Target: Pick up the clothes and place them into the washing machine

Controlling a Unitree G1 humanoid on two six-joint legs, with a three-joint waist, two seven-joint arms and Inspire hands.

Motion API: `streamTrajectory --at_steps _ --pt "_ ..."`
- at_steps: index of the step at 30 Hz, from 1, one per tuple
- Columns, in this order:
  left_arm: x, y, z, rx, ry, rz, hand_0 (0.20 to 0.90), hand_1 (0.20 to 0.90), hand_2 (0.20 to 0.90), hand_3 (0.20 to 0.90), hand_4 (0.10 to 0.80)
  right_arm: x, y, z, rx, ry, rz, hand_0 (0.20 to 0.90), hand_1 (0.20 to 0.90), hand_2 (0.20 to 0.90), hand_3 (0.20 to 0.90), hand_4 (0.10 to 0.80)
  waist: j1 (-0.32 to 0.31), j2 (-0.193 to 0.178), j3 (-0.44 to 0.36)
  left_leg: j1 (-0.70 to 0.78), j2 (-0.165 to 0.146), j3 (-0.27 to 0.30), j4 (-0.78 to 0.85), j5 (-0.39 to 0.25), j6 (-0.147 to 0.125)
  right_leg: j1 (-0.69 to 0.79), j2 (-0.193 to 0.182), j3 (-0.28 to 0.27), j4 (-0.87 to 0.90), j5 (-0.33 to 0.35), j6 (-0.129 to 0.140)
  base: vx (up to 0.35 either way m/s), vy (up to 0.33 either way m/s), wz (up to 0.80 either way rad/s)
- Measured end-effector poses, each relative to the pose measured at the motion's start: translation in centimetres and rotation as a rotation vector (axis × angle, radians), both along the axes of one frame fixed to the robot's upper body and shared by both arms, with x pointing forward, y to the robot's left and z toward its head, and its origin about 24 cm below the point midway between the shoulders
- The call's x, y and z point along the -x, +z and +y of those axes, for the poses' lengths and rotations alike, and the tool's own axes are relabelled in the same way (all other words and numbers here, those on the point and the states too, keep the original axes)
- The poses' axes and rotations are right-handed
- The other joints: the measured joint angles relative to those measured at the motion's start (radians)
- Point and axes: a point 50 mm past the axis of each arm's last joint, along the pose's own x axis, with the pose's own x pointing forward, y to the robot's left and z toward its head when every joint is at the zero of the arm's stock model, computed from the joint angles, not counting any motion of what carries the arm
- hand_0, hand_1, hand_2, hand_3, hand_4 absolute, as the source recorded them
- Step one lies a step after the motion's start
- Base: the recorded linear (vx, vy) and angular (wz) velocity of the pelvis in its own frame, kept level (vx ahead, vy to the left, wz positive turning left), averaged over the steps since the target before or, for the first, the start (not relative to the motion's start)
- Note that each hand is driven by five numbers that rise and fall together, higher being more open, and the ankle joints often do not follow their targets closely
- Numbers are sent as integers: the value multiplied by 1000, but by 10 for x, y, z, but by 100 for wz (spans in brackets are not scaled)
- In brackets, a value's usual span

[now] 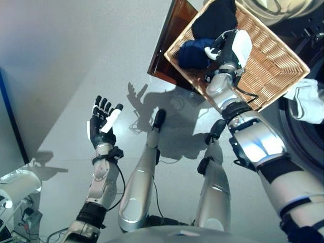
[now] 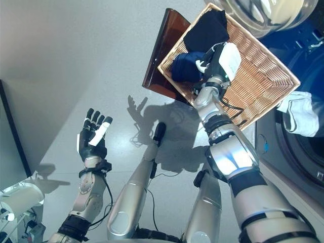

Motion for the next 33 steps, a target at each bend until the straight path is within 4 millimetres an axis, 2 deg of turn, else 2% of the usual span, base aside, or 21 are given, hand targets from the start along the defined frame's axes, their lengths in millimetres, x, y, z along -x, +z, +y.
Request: streamTrajectory --at_steps 19,20,21,28,33 --pt "-1 1 -2 -1 -8 -5 900 900 900 900 800 1 -7 -4 -30 -11 12 200 200 200 200 300 -7 -1 1 16 0 16 9 -2 3 3 1 22 11 4 5 -5 -1 -2" --pt "-1 1 -2 -1 -8 -5 900 900 900 900 800 1 -7 -4 -30 -11 13 453 453 453 453 480 -8 -1 1 17 0 17 9 -2 3 3 1 22 12 3 5 0 -10 -3" --pt "-1 1 -2 -1 -7 -5 900 900 900 900 800 2 -9 -4 -30 -11 18 900 900 900 900 800 -11 -1 1 17 1 17 10 -2 3 3 1 23 13 3 5 0 0 0" --pt "-1 1 -2 3 -6 -3 900 900 900 900 800 2 -24 4 -105 40 54 900 900 900 900 800 -32 -2 1 17 2 19 12 -2 2 3 3 25 14 -2 5 0 0 0" --pt "-1 0 -1 19 -1 1 900 900 900 900 800 4 -39 12 -221 80 67 900 900 900 900 800 -35 -5 1 18 2 19 12 -2 2 3 4 25 15 1 2 0 0 0"
